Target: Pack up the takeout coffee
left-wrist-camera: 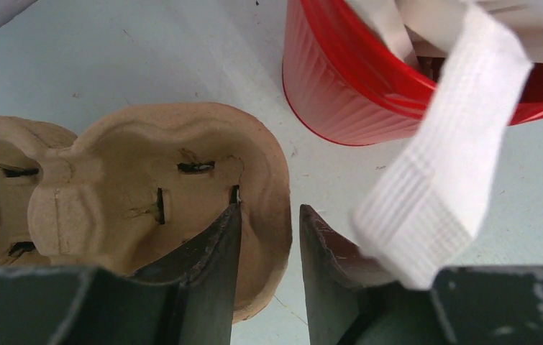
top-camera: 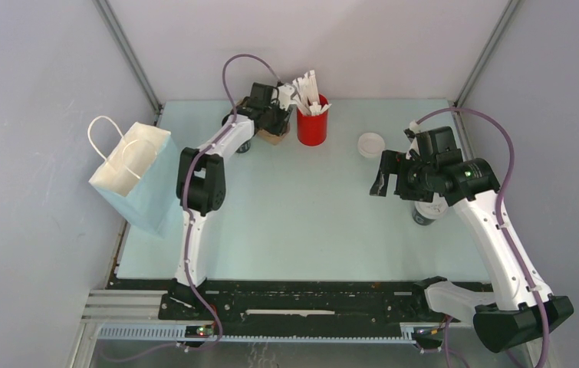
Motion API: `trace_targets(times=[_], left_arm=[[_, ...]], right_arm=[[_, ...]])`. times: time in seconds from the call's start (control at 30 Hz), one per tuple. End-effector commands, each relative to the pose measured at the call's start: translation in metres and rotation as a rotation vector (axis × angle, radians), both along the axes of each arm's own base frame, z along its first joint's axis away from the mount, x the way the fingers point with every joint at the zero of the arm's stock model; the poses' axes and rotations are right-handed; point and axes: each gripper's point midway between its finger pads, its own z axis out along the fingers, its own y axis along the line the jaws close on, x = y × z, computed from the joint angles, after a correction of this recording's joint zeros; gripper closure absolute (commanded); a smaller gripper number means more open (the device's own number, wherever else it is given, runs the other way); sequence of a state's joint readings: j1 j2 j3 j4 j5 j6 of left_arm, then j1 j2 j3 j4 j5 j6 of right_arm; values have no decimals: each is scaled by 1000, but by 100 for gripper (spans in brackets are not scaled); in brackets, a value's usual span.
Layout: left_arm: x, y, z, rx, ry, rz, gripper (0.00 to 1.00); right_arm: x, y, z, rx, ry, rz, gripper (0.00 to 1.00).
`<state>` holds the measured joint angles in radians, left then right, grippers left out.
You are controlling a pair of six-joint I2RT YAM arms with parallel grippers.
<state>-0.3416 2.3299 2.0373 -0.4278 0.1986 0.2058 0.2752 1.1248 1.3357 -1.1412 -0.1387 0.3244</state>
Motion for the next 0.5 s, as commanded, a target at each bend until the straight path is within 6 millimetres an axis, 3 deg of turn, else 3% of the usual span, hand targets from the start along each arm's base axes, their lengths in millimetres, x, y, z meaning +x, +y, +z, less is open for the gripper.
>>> trace_targets(times=[0.0,0.27,0.47], left_arm=[[15,-8,29,-76,-54,2,60],[17,-5,26,-57,-38,17,58],[16,-5,23,-56,-21,9,66]], right_arm=[[-2,-2,4,-7,-38,9,1],[-3,0,2,-2,-35,11,1],[-2,1,3,0,-41,13,1]])
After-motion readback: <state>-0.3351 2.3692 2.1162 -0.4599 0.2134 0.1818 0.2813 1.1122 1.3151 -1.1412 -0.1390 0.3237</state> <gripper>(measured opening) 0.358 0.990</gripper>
